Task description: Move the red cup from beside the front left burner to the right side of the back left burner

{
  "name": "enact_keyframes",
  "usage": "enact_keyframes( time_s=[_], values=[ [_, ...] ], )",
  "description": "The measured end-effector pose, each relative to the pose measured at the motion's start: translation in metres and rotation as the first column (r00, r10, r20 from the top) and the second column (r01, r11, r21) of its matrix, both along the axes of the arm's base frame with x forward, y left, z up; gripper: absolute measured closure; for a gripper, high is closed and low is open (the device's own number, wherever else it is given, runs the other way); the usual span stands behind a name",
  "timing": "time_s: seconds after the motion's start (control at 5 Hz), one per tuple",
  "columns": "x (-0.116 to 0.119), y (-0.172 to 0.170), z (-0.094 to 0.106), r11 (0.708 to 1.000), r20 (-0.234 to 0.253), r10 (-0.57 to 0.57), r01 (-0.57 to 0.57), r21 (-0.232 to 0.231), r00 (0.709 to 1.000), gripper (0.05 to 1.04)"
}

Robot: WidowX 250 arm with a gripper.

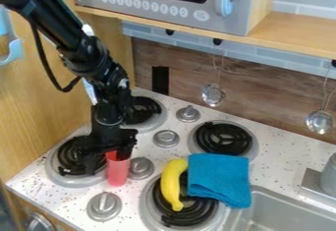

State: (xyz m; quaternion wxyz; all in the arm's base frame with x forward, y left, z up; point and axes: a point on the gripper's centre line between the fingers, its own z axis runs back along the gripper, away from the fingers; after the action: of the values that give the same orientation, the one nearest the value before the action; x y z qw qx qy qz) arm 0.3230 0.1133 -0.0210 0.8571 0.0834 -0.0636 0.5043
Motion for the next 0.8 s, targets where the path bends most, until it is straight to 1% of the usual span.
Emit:
enact_keyframes(
  time_s=[0.2,0.4,0.6,0.8],
  values=[
    [0.002,0.001,0.0,1.0,0.017,0.002,-0.002,-0.002,1.0,0.39],
    [0.0,0.002,-0.002,1.0,0.017,-0.016,0.016,-0.006,1.0,0.685],
    [0.0,-0.001,0.005,0.999,0.029,-0.032,0.032,-0.023,0.999,0.898],
    [-0.001,-0.005,0.013,0.997,0.022,-0.057,0.058,-0.048,0.998,0.981]
  ],
)
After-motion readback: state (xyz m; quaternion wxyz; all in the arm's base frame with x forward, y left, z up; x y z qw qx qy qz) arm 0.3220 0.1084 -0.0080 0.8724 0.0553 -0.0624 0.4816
